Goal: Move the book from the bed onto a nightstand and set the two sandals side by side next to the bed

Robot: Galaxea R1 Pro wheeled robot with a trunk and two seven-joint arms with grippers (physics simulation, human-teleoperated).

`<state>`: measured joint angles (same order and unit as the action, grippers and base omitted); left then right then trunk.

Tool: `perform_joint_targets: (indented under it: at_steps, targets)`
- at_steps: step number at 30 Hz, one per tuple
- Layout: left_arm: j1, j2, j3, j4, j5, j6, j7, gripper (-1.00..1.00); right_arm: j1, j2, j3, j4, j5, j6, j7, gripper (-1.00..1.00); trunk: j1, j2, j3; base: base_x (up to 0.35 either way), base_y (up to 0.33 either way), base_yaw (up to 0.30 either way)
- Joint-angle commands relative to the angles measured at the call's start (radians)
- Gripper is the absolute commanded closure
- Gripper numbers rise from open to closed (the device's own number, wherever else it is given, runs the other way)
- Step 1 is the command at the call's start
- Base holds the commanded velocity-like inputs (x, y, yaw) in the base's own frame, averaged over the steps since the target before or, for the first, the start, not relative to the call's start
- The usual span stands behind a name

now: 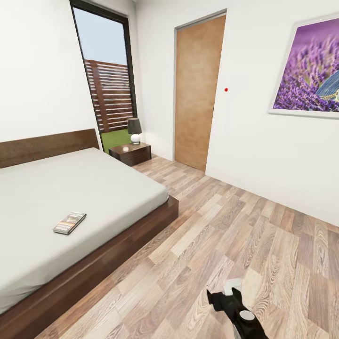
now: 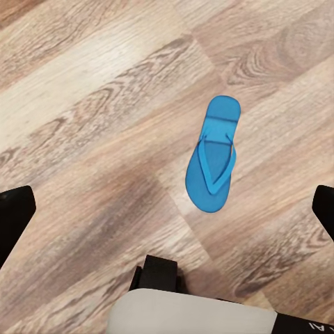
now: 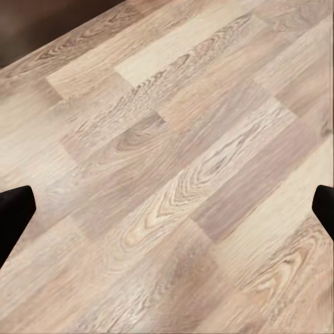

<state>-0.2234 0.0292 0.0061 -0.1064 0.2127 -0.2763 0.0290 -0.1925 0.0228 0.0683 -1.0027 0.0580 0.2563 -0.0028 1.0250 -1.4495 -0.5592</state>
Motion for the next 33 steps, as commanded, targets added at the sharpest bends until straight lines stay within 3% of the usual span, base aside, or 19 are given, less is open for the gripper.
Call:
perform_joint_targets:
  at_steps: [1,5,8,22,28,33]
  targets:
    - [-0.001,0.000,0.000,0.001,0.001,-0.003,0.001,-1.00,0.004,0.001,0.001,-0.067,0.006,0.052,0.000,-1.00,0.000,0.000,-0.001,0.000,0.000,0.000]
    - [-0.001,0.000,0.000,0.001,0.000,-0.002,0.002,-1.00,0.015,0.004,0.005,-0.274,0.004,0.206,0.003,-1.00,0.000,0.000,-0.001,0.000,0.000,0.000]
    - [-0.001,0.000,0.000,0.001,0.001,-0.002,0.002,-1.00,0.019,0.007,0.008,-0.360,0.003,0.272,0.015,-1.00,0.000,0.000,-0.001,0.000,0.000,0.000]
    - [-0.001,0.000,0.000,0.001,0.001,-0.002,0.002,-1.00,0.022,0.024,0.014,-0.425,0.004,0.331,0.050,-1.00,0.000,0.000,-0.001,0.000,0.000,0.000]
    - [-0.002,-0.002,-0.002,0.003,-0.005,0.015,0.011,-1.00,0.021,0.027,0.063,-0.524,0.006,0.346,0.050,-1.00,0.000,0.000,-0.001,0.000,0.000,0.000]
    - [-0.006,-0.007,-0.004,0.002,-0.004,0.091,0.038,-1.00,0.016,0.030,0.129,-0.563,0.008,0.367,0.046,-1.00,0.000,0.000,-0.001,0.000,0.000,0.000]
